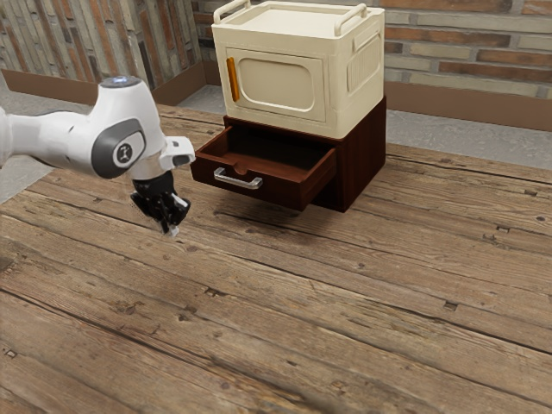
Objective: Push the drawer handle with one arm to close the drawer
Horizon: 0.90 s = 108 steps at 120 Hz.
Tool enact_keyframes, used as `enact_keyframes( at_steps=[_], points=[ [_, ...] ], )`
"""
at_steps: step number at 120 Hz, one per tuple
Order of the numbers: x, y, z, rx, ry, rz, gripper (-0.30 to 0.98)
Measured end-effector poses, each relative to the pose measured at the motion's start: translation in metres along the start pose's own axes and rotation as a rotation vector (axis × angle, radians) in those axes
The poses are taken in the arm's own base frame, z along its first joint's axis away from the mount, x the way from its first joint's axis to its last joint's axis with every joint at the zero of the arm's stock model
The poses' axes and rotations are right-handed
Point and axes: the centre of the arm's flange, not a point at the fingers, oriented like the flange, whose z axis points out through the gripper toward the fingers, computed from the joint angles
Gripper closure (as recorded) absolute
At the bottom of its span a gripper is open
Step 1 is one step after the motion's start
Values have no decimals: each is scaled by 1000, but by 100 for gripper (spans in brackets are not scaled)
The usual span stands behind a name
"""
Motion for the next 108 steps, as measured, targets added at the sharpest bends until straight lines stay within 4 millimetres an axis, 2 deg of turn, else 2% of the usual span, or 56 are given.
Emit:
enact_keyframes(
  at_steps=[11, 17, 24, 36, 48, 59, 74, 95, 108],
  points=[
    [33, 1, -7, 8, 44, 32, 72],
    [44, -3, -4, 13, 56, 38, 74],
    [51, -6, 2, 18, 64, 45, 75],
    [62, -12, 26, 26, 80, 64, 77],
    [79, -16, 35, 24, 122, 73, 77],
    [99, -8, 34, 14, 170, 88, 78],
    [120, 6, 22, 6, 226, 104, 78],
    [149, 5, 32, 5, 246, 89, 79],
    [163, 10, 30, 1, 256, 89, 79]
  ],
)
